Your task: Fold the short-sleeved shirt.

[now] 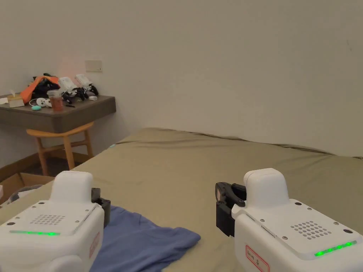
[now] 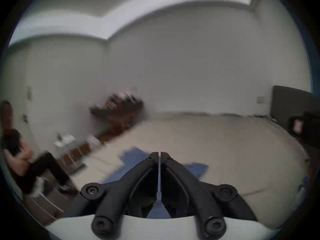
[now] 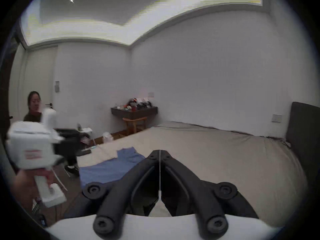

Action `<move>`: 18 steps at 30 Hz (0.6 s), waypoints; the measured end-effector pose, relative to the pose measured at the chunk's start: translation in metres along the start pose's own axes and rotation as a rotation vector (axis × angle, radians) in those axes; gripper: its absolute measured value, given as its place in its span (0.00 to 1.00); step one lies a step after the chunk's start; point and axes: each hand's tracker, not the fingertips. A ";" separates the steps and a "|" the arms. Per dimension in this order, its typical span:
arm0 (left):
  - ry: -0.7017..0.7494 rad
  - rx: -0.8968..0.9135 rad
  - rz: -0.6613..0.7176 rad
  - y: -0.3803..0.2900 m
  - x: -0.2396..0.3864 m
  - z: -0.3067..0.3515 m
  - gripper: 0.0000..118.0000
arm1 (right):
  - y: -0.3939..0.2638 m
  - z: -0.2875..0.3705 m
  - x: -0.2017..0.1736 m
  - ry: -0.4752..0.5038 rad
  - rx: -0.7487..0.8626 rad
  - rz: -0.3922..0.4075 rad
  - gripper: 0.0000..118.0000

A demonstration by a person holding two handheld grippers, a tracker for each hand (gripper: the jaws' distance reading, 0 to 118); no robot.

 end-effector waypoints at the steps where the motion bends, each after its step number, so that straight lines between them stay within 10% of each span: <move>1: -0.048 -0.120 0.036 -0.015 -0.001 -0.039 0.01 | -0.006 -0.005 0.008 -0.035 -0.030 0.000 0.03; 10: -0.098 -0.513 0.040 -0.122 -0.027 -0.219 0.02 | -0.037 -0.037 0.063 -0.134 -0.161 0.001 0.03; 12: -0.074 -0.540 0.037 -0.136 -0.029 -0.236 0.33 | -0.043 -0.049 0.070 -0.134 -0.197 0.000 0.03; 13: -0.058 -0.557 0.008 -0.139 -0.029 -0.242 0.79 | -0.046 -0.055 0.072 -0.147 -0.219 0.018 0.03; 14: -0.041 -0.568 -0.031 -0.138 -0.027 -0.242 1.00 | -0.051 -0.061 0.075 -0.161 -0.225 0.030 0.03; 18: -0.033 -0.500 -0.073 -0.145 -0.028 -0.249 1.00 | -0.069 -0.075 0.087 -0.190 -0.290 0.020 0.03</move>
